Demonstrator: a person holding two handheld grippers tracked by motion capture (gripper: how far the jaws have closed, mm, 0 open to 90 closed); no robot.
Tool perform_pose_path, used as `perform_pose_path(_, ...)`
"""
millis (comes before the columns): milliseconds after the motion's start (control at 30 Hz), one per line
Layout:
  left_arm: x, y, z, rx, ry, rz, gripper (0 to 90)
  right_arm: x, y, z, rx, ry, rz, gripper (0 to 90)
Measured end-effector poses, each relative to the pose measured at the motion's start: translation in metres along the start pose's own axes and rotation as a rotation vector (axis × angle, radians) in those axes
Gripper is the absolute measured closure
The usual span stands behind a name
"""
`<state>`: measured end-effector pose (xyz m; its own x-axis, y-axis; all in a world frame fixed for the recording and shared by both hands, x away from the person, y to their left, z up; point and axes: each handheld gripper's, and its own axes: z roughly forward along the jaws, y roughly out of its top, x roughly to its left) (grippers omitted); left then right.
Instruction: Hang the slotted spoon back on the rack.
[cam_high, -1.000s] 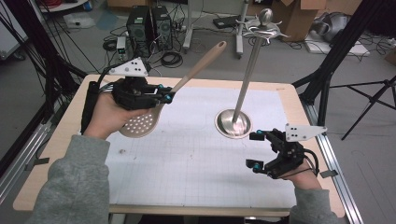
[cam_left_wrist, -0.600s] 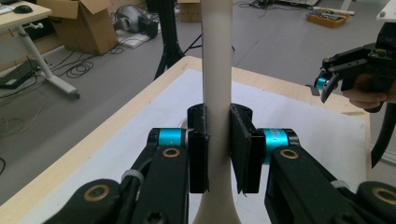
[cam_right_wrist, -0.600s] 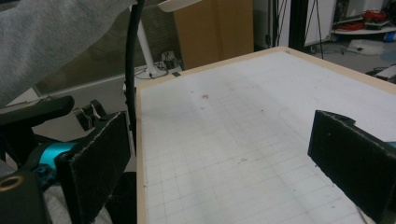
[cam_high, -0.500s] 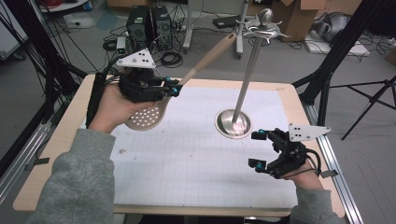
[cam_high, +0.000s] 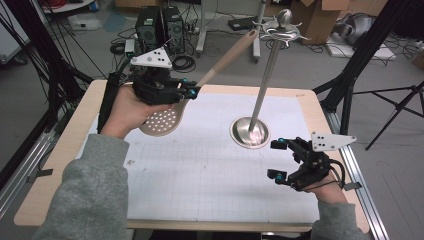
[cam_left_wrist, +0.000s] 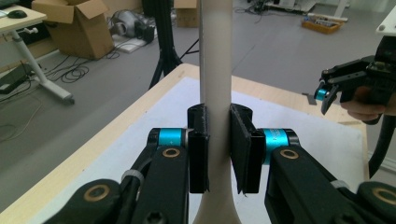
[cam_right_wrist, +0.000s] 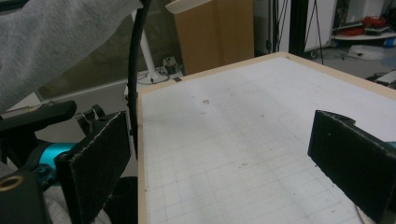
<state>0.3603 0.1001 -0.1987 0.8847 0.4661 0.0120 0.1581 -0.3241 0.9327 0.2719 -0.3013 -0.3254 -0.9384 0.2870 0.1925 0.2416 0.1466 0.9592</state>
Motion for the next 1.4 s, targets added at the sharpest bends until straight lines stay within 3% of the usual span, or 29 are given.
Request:
perform_pose_path(167,0.0,0.002,0.002,0.008,-0.004,0.004,77.7,0.0,0.0,-0.002,-0.009,0.003,-0.002,4.9)
perform_pose_path(400,0.001,0.002,0.006,0.012,-0.019,-0.029,77.7,0.0,0.0,-0.002,-0.013,0.009,-0.003,4.8)
perform_pose_path(533,0.001,0.002,0.008,0.02,-0.017,-0.023,77.7,0.001,0.001,-0.003,-0.023,0.031,-0.001,4.9)
perform_pose_path(967,0.002,0.0,0.015,0.038,-0.026,-0.036,77.7,0.001,0.001,-0.004,-0.026,0.024,-0.002,4.9)
perform_pose_path(1400,0.004,-0.003,0.024,0.034,-0.065,-0.075,77.7,0.001,0.002,-0.007,-0.028,0.018,0.0,4.9)
